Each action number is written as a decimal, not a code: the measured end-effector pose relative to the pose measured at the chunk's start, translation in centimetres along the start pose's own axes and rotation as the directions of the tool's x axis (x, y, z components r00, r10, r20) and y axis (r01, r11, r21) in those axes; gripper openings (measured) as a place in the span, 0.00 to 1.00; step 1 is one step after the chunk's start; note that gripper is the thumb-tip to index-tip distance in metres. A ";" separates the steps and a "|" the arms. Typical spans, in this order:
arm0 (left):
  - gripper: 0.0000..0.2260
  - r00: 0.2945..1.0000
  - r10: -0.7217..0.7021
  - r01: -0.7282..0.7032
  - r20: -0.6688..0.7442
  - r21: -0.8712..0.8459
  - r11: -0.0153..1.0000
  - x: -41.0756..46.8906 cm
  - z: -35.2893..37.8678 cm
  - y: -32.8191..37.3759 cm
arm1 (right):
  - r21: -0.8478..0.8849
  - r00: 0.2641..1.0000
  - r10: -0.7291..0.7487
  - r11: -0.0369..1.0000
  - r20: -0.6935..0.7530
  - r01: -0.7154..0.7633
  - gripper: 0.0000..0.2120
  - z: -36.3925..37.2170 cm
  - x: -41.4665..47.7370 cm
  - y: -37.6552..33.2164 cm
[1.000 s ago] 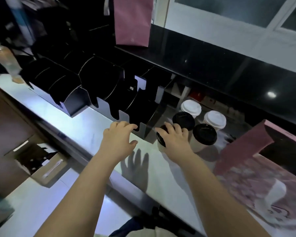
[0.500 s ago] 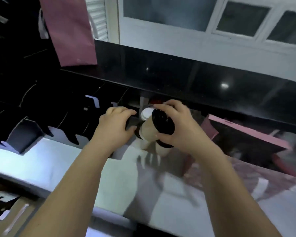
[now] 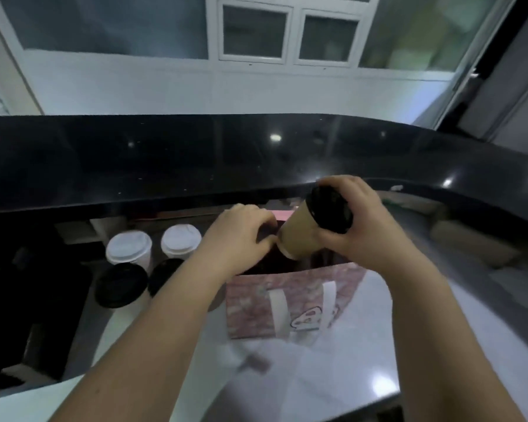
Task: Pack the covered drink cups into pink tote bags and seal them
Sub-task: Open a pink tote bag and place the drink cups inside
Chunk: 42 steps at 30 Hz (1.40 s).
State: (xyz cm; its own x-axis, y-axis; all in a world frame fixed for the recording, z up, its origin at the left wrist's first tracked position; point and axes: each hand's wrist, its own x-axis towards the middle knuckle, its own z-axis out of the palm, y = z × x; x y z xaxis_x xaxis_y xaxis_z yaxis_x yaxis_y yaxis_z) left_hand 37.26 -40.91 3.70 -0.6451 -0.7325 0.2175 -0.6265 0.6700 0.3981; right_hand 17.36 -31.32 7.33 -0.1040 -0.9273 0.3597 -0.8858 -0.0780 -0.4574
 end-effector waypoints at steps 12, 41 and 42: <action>0.58 0.957 -0.014 -0.048 0.290 0.207 0.977 1.1 4.0 0.1 | -0.287 0.954 0.156 0.955 0.257 -0.079 0.31 5.1 -0.8 2.9; 0.62 0.962 -0.040 -0.033 0.270 0.261 0.965 -0.3 5.0 -0.5 | -0.370 0.736 0.285 0.928 0.614 -0.051 0.41 11.9 -2.8 7.3; 0.62 0.964 -0.049 -0.022 0.261 0.262 0.965 -0.4 5.1 -0.6 | -0.369 0.720 0.295 0.927 0.629 -0.057 0.40 12.2 -3.1 7.5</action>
State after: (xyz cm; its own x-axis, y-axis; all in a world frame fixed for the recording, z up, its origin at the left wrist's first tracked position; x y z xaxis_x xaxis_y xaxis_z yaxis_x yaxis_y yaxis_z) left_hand 35.69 -40.42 -1.15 -0.7056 -0.7073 -0.0423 -0.7047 0.6943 0.1460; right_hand 16.59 -33.53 -7.16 -0.0519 -0.9205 -0.3872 -0.9827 0.1162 -0.1443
